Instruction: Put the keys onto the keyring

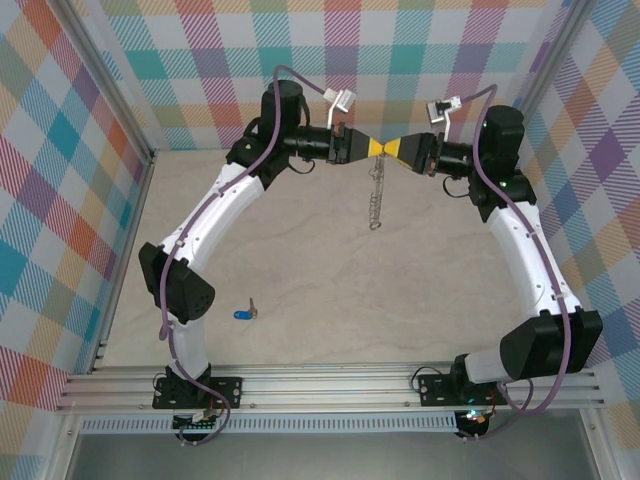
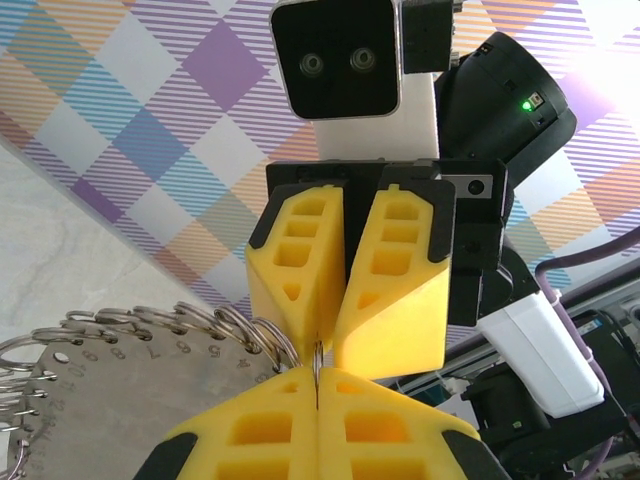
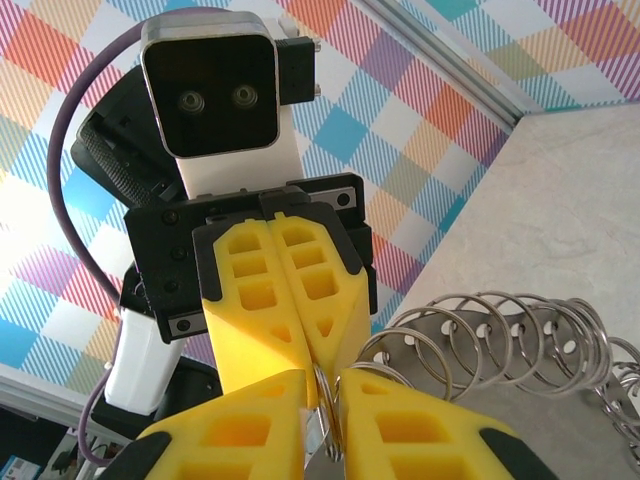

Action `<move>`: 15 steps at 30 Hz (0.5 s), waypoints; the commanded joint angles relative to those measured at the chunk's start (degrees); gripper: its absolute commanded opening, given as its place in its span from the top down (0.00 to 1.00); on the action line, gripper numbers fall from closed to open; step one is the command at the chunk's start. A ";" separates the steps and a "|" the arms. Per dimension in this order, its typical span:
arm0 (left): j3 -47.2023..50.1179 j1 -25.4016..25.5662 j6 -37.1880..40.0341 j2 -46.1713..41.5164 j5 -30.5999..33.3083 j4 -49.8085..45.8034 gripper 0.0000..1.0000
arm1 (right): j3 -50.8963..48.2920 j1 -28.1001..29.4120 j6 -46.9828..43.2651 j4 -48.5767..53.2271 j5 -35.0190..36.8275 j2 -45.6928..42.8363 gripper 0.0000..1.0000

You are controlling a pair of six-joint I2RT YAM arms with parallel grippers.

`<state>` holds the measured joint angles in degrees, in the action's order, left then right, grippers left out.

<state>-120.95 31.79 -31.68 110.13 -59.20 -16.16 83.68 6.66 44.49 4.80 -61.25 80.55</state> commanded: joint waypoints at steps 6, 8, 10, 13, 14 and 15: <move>-2.84 0.46 -0.06 0.51 -0.92 2.39 1.00 | 1.49 -0.33 -1.08 -1.02 -4.00 -0.05 1.00; -3.31 0.42 0.03 0.53 0.92 1.09 1.00 | 1.34 -0.33 -1.07 -0.97 -2.49 -0.30 1.00; -3.51 0.38 -0.21 0.31 3.98 0.75 0.85 | 1.23 -0.33 -0.94 -1.06 -0.06 -0.87 1.00; -2.75 0.27 -1.06 -1.24 10.98 -1.70 0.61 | 0.92 -0.34 0.07 -2.21 3.79 -1.82 1.00; -2.08 0.32 -1.64 -1.97 13.29 -1.57 0.58 | 0.52 -0.37 0.93 -3.35 4.88 -2.05 1.00; -0.70 0.29 -2.60 -3.11 15.64 -0.54 0.55 | -0.10 -0.33 2.17 -4.93 5.93 -2.32 1.00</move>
<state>-122.08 32.21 -32.86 110.26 -51.27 -16.88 83.70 6.44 44.71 4.38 -58.72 80.51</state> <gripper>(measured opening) 0.434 0.046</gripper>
